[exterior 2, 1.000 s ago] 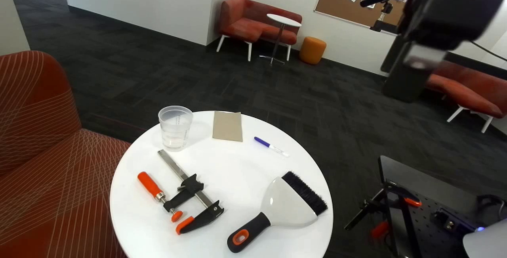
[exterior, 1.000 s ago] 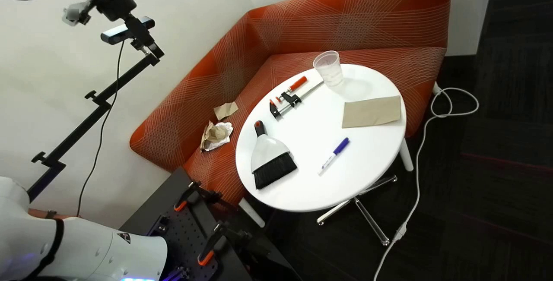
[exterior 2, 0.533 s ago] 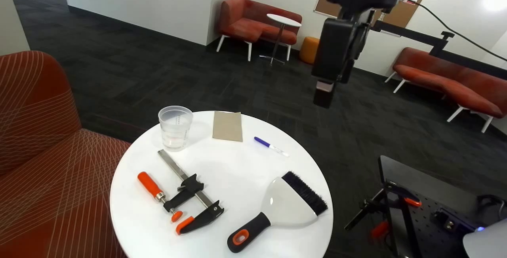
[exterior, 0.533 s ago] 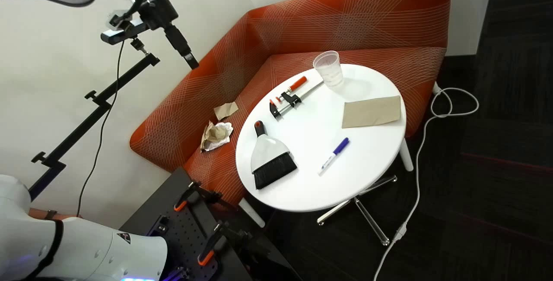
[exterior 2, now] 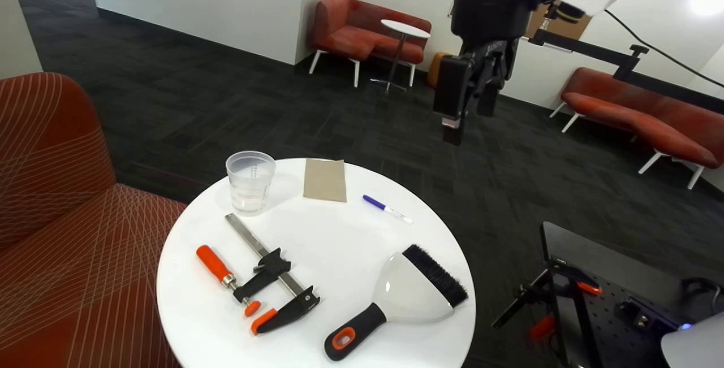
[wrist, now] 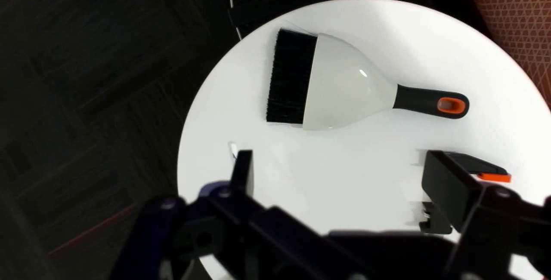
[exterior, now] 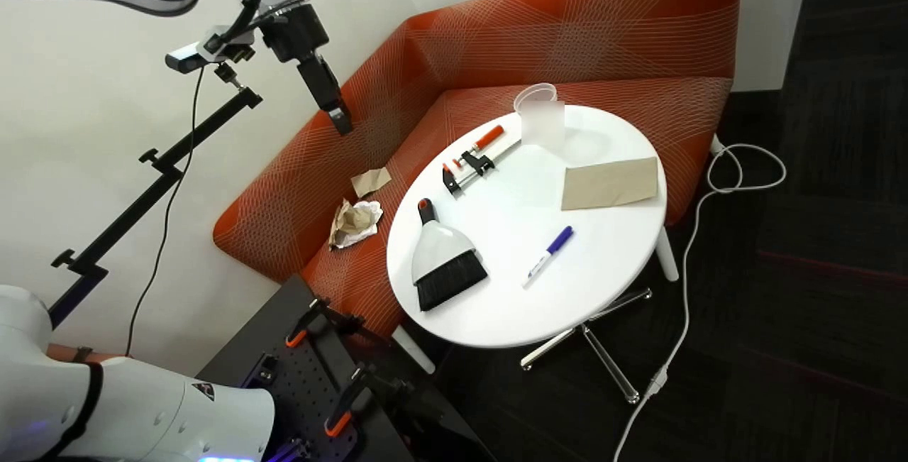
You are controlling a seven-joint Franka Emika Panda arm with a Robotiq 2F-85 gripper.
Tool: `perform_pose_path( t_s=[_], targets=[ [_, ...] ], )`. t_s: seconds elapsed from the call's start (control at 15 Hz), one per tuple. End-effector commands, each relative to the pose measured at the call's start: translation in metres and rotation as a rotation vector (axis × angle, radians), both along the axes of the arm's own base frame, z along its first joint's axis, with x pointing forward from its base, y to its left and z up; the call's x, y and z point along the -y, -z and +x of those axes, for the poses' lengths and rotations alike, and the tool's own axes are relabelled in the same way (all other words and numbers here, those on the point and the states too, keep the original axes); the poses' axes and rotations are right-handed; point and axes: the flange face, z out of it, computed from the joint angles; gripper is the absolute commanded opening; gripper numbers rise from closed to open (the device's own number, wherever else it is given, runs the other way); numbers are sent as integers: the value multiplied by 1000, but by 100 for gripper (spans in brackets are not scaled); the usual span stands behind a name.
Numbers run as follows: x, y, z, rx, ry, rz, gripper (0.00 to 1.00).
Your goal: Pick the pen and put it in the cup
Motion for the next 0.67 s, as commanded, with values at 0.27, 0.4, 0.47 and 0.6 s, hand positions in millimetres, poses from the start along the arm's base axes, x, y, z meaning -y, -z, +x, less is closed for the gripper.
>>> perform_pose_path(
  t_s=[0.27, 0.4, 0.47, 0.6],
  targets=[
    [13, 3, -1, -20, 37, -8, 100],
    [11, 3, -1, -20, 33, -8, 100],
    [11, 3, -1, -20, 33, -8, 100],
    [12, 5, 5, -3, 55, -23, 100]
  ],
)
